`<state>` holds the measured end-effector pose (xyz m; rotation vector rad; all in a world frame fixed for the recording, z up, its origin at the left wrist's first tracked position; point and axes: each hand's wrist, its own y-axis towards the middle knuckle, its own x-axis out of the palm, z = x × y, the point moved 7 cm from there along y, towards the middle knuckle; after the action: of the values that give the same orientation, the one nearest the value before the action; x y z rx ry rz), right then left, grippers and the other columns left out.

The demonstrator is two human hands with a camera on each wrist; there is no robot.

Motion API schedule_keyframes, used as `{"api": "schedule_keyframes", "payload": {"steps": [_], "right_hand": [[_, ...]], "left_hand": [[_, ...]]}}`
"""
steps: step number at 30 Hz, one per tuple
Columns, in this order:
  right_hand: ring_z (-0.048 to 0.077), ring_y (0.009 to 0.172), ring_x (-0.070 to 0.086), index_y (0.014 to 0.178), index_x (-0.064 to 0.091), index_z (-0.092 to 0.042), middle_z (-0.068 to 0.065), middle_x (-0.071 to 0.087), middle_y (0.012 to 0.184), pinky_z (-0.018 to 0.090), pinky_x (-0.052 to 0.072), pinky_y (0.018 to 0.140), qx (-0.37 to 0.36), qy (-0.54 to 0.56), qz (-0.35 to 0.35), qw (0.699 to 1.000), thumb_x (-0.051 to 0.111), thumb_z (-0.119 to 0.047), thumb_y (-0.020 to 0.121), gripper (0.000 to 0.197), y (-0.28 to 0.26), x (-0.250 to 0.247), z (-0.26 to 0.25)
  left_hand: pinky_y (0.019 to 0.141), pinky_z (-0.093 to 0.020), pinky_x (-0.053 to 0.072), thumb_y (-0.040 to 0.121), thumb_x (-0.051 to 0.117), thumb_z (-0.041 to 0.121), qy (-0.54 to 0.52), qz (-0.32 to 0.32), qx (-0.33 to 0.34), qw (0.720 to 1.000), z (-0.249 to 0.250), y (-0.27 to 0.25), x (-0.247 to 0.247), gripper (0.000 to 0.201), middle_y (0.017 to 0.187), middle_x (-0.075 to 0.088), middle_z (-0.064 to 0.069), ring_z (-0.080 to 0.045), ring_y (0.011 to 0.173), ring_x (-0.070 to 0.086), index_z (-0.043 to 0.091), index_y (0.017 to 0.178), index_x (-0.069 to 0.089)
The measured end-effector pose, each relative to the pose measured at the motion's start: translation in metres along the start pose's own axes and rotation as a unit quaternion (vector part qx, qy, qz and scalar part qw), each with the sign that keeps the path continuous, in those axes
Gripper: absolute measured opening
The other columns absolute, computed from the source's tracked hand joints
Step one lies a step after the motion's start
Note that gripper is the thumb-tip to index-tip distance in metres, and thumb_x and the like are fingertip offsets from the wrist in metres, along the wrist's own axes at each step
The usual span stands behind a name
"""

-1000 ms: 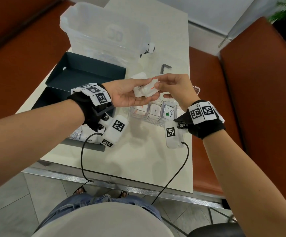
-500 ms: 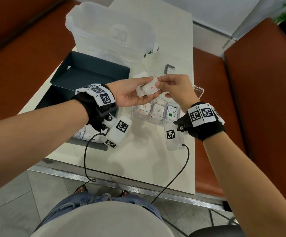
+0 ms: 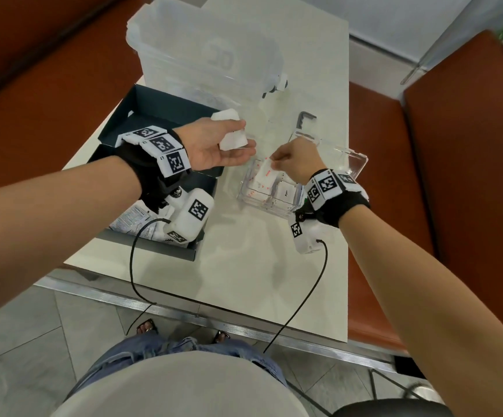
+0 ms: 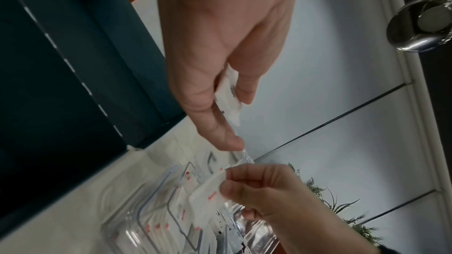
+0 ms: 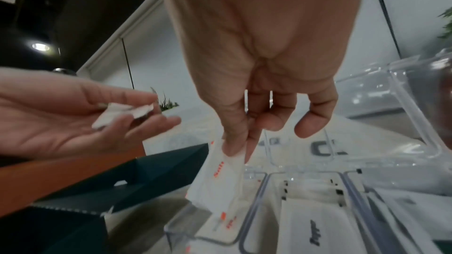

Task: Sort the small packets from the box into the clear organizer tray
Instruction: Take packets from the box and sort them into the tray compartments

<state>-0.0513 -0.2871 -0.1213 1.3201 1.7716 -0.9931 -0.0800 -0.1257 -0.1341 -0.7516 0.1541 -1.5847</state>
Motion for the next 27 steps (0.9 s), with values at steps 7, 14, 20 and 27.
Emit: {"api": "schedule_keyframes", "payload": {"steps": [7,14,20,27], "right_hand": [[0.028,0.111,0.059,0.109,0.071,-0.010,0.011,0.066,0.114,0.043,0.044,0.101,0.039,-0.077,-0.032,0.996,0.064,-0.009,0.088,0.023,0.003,0.025,-0.002],[0.028,0.114,0.054,0.111,0.068,-0.010,0.008,0.064,0.115,0.042,0.040,0.099,0.033,-0.150,-0.036,0.988,0.066,-0.008,0.087,0.024,0.004,0.029,-0.008],[0.028,0.108,0.055,0.104,0.065,-0.013,0.007,0.062,0.109,0.042,0.037,0.093,0.020,-0.166,-0.026,0.986,0.066,-0.015,0.085,0.019,-0.003,0.031,-0.012],[0.026,0.110,0.054,0.097,0.064,-0.018,0.005,0.063,0.105,0.041,0.034,0.095,0.024,-0.146,-0.043,0.988,0.067,-0.018,0.086,0.012,-0.013,0.045,-0.003]], "left_hand": [[0.073,-0.036,0.061,0.096,0.059,0.017,-0.002,0.002,0.001,1.000,-0.001,-0.002,-0.003,0.013,0.110,0.069,-0.020,-0.027,0.090,0.072,0.008,0.103,0.054],[0.071,-0.037,0.061,0.095,0.061,0.017,-0.017,0.003,-0.003,1.000,-0.003,-0.002,-0.007,0.014,0.113,0.069,-0.020,-0.026,0.085,0.073,0.008,0.103,0.054],[0.065,-0.033,0.061,0.095,0.062,0.015,-0.032,0.001,-0.008,0.999,-0.005,-0.002,-0.006,0.017,0.113,0.068,-0.021,-0.027,0.089,0.073,0.006,0.107,0.053],[0.076,-0.040,0.061,0.096,0.056,0.031,-0.089,-0.048,-0.045,0.994,-0.002,-0.004,0.005,0.027,0.111,0.064,-0.024,-0.034,0.104,0.068,0.004,0.102,0.055]]}}
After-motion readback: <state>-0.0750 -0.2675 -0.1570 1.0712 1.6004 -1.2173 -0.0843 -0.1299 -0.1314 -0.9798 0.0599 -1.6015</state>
